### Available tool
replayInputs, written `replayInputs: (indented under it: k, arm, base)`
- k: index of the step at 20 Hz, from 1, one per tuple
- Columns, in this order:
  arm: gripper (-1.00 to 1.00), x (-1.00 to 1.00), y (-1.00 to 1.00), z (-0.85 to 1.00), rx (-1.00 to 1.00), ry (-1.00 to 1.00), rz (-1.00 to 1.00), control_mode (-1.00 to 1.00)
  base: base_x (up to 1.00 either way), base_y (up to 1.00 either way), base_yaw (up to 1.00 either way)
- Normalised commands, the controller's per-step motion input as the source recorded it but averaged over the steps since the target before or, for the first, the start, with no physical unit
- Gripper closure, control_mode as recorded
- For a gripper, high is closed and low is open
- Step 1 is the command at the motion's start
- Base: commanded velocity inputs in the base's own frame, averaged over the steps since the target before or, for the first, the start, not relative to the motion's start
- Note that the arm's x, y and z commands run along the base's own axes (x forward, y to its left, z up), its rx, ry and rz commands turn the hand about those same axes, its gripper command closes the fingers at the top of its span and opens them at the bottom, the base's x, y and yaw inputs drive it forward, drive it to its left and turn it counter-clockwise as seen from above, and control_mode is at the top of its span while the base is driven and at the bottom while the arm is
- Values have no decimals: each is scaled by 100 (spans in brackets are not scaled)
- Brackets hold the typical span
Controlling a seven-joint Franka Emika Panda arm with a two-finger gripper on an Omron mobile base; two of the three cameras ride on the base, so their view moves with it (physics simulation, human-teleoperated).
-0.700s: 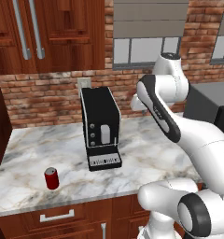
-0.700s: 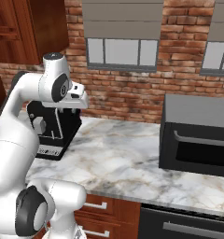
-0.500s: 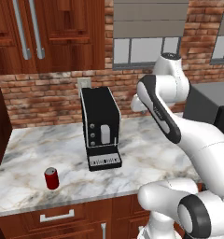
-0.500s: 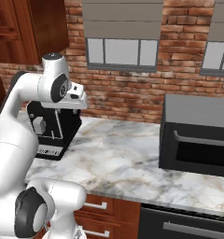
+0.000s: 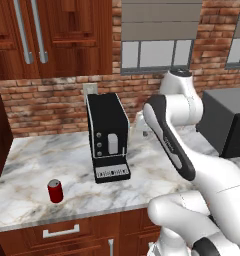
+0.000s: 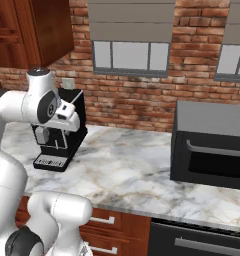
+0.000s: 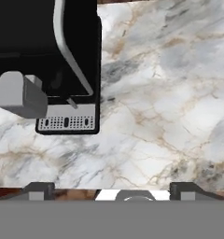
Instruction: Four empty soda cans are scattered around the kitchen. Gather all the cans and cluster them next to the stove for recycling.
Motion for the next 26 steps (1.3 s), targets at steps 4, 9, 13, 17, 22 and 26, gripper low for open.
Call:
replayInputs:
  k: [4,9,13,17,22,26]
  arm:
    - [-100,-80,66,-27,1,5,-4,-100]
    - [-100,-57,76,-15,-1,10,0,-100]
    - [-100,-33,93,-15,-5,10,0,-100]
    - [-100,-19,100,-14,-5,7,0,-100]
    - [-100,-9,100,-23,-5,8,0,-100]
    - [-100,16,98,-31,-4,9,0,-100]
  base:
    - [0,0,0]
    - [0,0,0]
    - [0,0,0]
    - [0,0,0]
    - [0,0,0]
    - [0,0,0]
